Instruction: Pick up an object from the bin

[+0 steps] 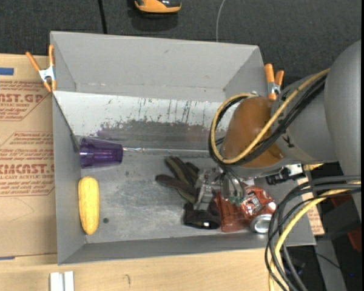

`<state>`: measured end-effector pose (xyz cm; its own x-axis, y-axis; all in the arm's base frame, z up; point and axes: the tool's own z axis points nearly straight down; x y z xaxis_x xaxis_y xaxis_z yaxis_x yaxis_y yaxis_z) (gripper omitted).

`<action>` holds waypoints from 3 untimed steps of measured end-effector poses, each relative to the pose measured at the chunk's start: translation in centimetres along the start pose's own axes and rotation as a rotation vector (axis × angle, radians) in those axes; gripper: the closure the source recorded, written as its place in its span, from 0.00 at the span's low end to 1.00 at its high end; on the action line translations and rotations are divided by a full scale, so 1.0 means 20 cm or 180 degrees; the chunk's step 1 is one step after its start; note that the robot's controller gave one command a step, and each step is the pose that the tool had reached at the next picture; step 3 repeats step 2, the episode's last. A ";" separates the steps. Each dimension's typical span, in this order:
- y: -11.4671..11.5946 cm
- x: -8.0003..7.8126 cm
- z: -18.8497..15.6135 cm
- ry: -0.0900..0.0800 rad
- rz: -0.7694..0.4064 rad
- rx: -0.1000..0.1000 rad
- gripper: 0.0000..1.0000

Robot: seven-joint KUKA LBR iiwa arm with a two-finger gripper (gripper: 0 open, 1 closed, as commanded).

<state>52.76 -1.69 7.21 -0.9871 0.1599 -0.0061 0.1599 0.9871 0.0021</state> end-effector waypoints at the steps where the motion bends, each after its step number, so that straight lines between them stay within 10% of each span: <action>1: 0.00 0.00 0.00 0.0000 0.0000 0.0000 1.00; 2: -0.10 0.06 -0.70 0.0013 -0.0003 0.0005 1.00; 3: -0.10 0.06 -0.70 0.0013 -0.0003 0.0005 1.00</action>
Offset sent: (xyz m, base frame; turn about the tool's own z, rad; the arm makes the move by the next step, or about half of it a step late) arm -0.0169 -0.0190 0.1400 0.0000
